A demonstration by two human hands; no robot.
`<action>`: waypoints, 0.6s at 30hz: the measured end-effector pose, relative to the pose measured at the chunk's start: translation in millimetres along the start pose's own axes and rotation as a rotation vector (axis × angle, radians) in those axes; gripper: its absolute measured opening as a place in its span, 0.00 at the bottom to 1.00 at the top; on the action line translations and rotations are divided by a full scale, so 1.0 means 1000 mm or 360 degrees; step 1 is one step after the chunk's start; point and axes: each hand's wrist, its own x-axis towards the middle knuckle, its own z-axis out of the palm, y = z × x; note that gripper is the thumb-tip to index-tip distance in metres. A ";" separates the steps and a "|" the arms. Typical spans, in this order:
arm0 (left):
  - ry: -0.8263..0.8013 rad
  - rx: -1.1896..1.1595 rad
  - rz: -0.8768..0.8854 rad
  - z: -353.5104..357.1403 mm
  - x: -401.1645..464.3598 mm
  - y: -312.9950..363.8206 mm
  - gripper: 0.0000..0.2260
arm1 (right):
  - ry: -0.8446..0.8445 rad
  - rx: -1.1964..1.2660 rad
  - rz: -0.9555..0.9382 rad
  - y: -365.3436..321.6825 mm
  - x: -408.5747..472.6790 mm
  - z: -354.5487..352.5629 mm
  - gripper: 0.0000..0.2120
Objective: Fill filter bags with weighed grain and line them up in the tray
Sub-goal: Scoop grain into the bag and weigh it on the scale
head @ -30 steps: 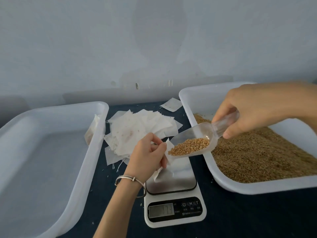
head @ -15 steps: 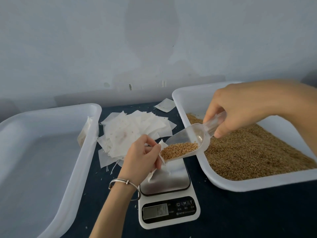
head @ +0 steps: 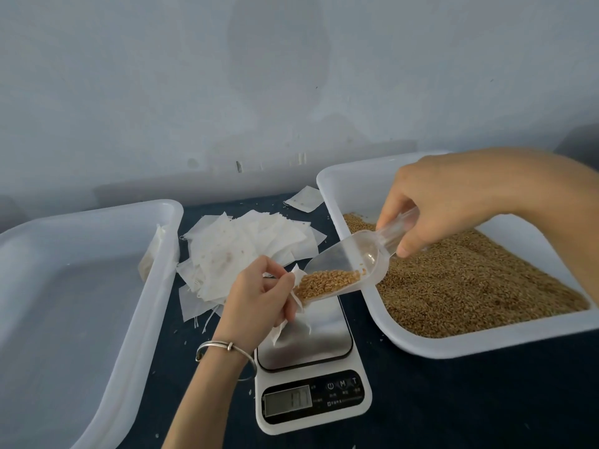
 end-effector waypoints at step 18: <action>0.0000 -0.0029 -0.0029 0.003 -0.003 -0.001 0.05 | 0.0057 0.1045 0.0087 0.063 -0.029 0.059 0.24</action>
